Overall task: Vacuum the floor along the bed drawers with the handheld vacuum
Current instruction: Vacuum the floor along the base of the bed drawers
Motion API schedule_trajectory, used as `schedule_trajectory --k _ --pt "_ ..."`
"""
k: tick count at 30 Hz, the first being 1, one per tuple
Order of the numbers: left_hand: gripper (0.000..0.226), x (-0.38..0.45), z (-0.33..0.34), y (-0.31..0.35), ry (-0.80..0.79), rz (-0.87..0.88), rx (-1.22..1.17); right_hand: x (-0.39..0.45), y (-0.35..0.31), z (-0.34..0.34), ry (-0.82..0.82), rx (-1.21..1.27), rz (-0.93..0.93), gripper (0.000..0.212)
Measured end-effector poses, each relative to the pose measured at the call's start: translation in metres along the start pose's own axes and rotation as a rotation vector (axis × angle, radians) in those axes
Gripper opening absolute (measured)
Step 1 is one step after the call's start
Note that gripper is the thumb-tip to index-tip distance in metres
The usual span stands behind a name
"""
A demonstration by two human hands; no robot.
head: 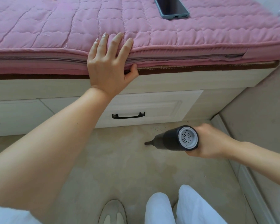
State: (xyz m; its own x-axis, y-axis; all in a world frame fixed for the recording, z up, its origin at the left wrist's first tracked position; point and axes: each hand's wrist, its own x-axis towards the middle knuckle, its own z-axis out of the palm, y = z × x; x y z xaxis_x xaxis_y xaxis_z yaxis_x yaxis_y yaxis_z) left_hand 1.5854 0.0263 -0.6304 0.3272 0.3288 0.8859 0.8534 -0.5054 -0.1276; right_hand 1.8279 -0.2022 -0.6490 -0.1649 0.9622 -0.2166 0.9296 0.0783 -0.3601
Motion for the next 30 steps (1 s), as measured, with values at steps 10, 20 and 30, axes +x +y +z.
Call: schedule_trajectory --k 10,20,30 --pt "0.053 0.022 0.002 0.047 -0.097 0.037 0.043 -0.017 0.011 -0.002 -0.043 -0.058 -0.014 0.026" --pt "0.058 0.025 0.012 0.041 -0.146 0.182 -0.013 0.006 0.015 0.013 0.036 0.099 0.078 0.034" --pt "0.057 0.022 0.018 0.043 -0.063 0.207 0.018 0.065 -0.012 0.04 0.082 0.141 -0.06 0.051"
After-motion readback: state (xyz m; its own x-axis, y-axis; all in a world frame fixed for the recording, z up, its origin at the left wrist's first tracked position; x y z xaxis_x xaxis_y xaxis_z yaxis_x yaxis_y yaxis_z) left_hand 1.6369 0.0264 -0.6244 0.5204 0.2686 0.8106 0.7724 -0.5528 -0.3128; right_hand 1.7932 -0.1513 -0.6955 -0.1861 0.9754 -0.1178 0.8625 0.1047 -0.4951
